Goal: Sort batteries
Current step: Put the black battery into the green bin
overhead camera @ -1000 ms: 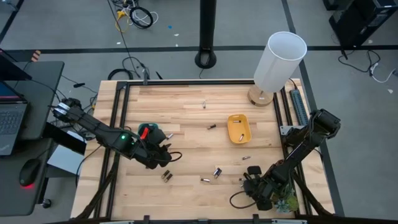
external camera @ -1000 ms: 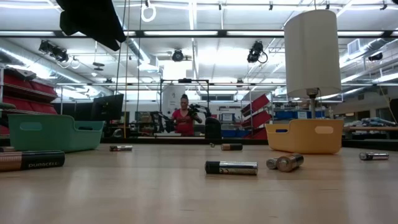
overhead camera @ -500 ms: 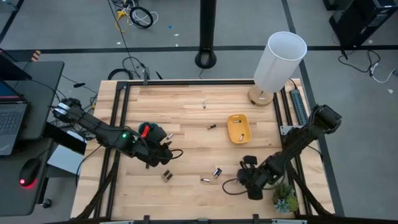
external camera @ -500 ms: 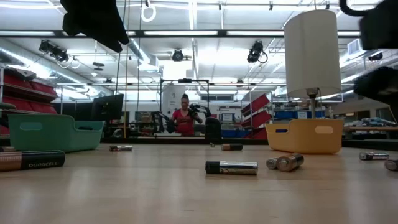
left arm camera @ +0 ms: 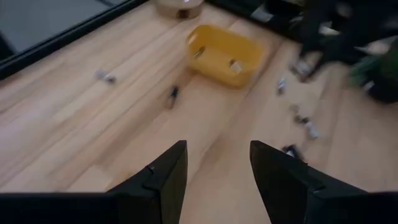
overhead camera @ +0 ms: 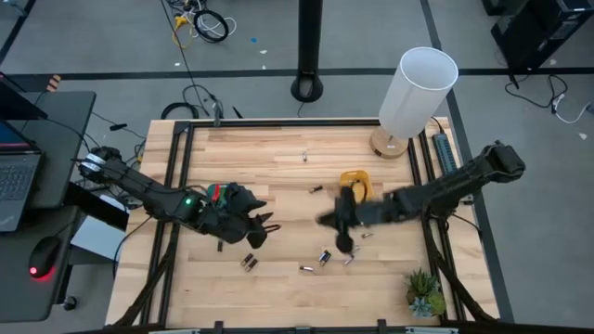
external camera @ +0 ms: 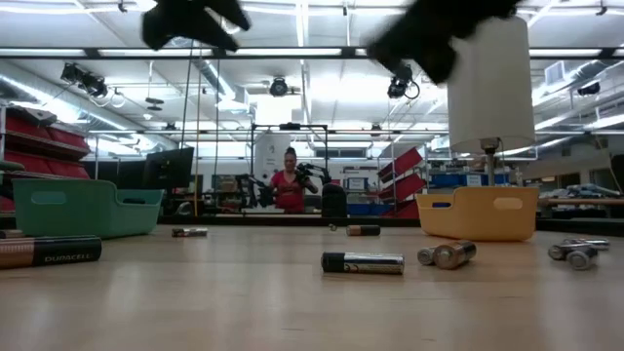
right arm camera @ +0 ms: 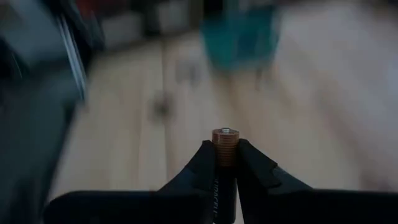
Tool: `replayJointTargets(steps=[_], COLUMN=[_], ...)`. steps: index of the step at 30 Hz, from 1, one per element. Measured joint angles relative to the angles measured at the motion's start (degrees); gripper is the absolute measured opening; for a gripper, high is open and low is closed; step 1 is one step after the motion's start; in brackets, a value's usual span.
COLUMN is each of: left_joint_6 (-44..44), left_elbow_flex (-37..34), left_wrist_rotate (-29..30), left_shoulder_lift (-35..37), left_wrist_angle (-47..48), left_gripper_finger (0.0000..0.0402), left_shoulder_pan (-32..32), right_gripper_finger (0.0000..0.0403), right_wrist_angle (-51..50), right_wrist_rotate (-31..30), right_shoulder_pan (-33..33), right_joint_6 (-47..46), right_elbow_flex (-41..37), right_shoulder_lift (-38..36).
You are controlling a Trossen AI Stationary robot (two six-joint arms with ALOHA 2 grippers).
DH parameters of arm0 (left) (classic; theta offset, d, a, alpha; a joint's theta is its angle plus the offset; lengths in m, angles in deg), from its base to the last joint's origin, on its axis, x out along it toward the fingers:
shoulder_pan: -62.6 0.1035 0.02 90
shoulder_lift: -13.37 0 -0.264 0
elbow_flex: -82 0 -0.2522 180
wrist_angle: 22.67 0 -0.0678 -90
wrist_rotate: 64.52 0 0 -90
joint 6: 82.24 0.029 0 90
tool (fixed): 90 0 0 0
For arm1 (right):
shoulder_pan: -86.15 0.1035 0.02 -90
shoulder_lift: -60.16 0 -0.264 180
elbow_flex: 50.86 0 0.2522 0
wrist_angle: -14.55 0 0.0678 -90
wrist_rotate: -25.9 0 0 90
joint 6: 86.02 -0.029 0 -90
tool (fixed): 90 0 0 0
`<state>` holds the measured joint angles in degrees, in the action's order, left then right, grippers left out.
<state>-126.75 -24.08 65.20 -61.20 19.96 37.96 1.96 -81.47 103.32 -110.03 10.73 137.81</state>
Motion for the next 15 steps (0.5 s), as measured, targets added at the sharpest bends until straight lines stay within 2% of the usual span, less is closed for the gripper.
replayJointTargets(steps=[4, 7, 15], left_joint_6=[7.0, 10.0, 12.1], left_elbow_flex=[-0.2, -0.2, -0.3], left_wrist_rotate=[-5.3, -5.9, -7.2], left_shoulder_lift=[0.0, 0.0, 0.0], left_wrist_angle=[-9.9, -15.7, -25.8], left_gripper_finger=[0.0186, 0.0186, 0.0198], left_shoulder_pan=[2.9, 4.5, 10.2], right_gripper_finger=[0.0042, 0.0043, 0.0043], right_wrist_angle=[19.0, 29.4, 35.3], right_wrist_rotate=[3.0, 6.6, 7.0], right_shoulder_pan=[-7.0, -9.6, -10.5], right_joint_6=[4.4, 4.8, 6.2], right_elbow_flex=[0.1, 0.1, 0.1], right_shoulder_lift=[-1.0, -1.0, -0.9])
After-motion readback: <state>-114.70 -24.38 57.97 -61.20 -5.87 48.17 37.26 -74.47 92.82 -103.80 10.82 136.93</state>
